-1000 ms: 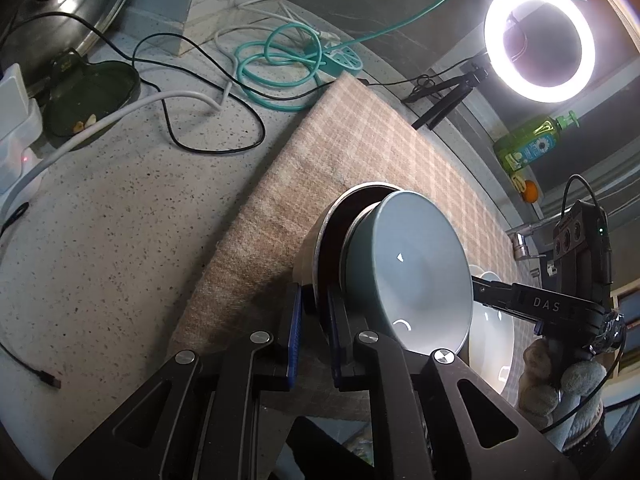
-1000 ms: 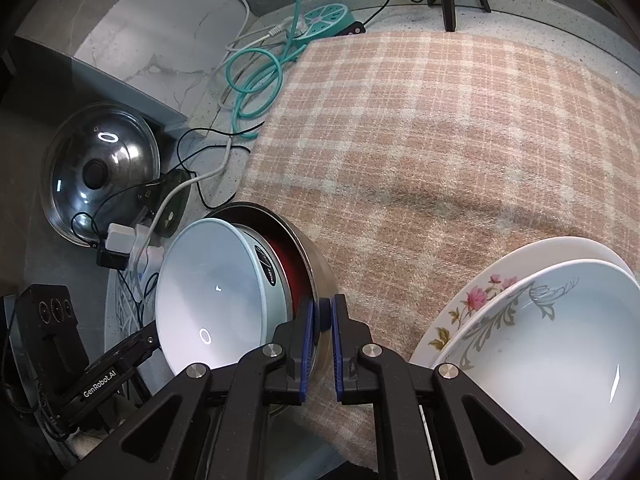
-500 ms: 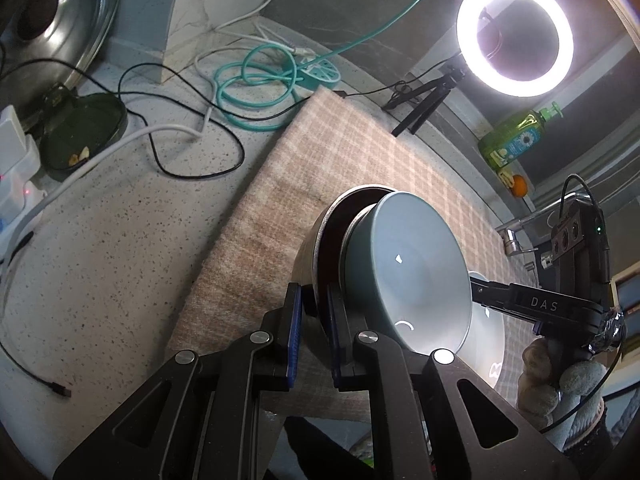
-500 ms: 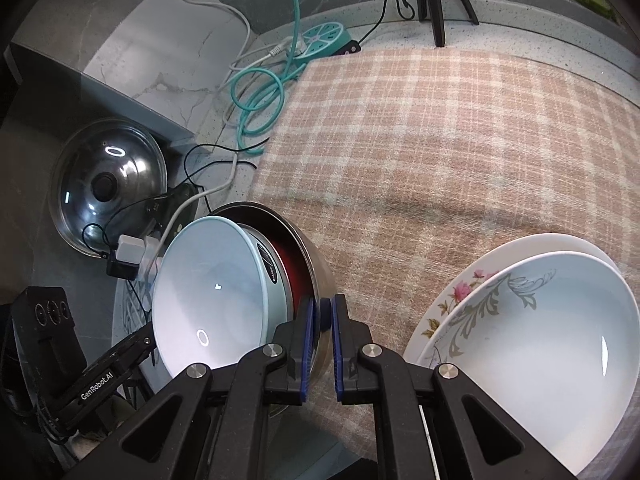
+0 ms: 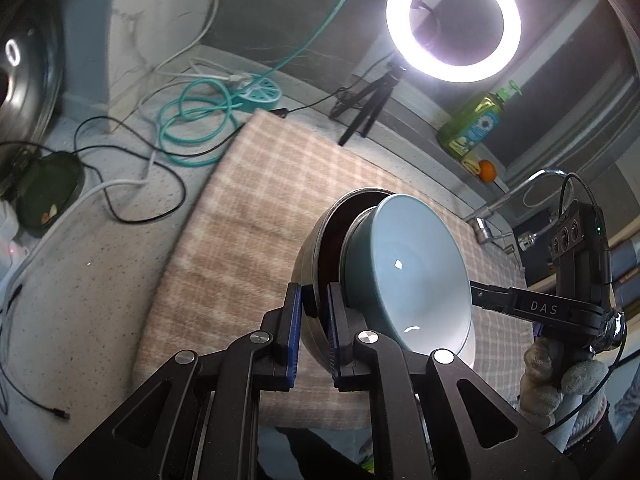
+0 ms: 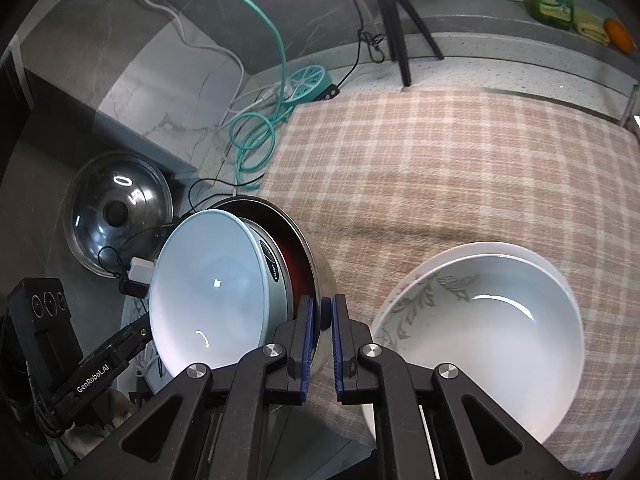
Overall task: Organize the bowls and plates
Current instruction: 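Lift the nested steel bowl with both grippers onto the plate stack, then lower the nested bowls onto the floral plates with both grippers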
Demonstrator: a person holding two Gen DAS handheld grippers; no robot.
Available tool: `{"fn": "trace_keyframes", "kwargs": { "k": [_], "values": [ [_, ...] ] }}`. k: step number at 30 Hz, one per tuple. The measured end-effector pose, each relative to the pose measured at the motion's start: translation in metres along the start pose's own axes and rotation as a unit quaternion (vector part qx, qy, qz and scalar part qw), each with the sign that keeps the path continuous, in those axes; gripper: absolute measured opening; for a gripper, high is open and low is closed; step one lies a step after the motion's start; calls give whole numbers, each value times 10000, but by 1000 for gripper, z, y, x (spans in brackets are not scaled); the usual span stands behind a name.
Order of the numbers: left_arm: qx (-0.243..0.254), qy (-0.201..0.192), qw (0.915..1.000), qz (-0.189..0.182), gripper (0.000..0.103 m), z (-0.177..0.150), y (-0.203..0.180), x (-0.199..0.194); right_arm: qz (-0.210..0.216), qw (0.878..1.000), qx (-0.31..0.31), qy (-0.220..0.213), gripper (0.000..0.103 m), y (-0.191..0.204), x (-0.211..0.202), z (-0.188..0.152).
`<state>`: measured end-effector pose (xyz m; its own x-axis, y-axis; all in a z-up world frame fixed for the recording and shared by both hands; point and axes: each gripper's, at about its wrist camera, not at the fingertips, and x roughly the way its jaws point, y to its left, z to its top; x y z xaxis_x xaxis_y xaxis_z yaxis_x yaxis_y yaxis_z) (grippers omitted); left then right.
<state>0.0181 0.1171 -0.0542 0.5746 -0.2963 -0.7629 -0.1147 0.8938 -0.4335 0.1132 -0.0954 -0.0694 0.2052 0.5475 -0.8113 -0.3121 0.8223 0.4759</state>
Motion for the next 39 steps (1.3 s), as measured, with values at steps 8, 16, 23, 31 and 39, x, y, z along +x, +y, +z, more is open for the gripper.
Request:
{"fn": "trace_keyframes", "kwargs": {
  "k": [8,16,23,31,39],
  "values": [
    [381,147,9988,-270,9,0,-39,16,-143,9991,313,-265,8,-35,-36,-10],
    [659,439,9958,-455,9,-11,-73,39,-334,9968,615,-392,8,-74,-61,-27],
    [768,691,9931,-547,9,-21,-93,61,-475,9940,891,-415,8,-105,-70,-40],
    [842,876,9911,-539,9,-28,-103,75,-536,9922,1054,-384,8,-123,-69,-50],
    [861,1011,9898,-515,9,-33,-107,86,-559,9913,1142,-340,8,-134,-67,-52]
  ]
}}
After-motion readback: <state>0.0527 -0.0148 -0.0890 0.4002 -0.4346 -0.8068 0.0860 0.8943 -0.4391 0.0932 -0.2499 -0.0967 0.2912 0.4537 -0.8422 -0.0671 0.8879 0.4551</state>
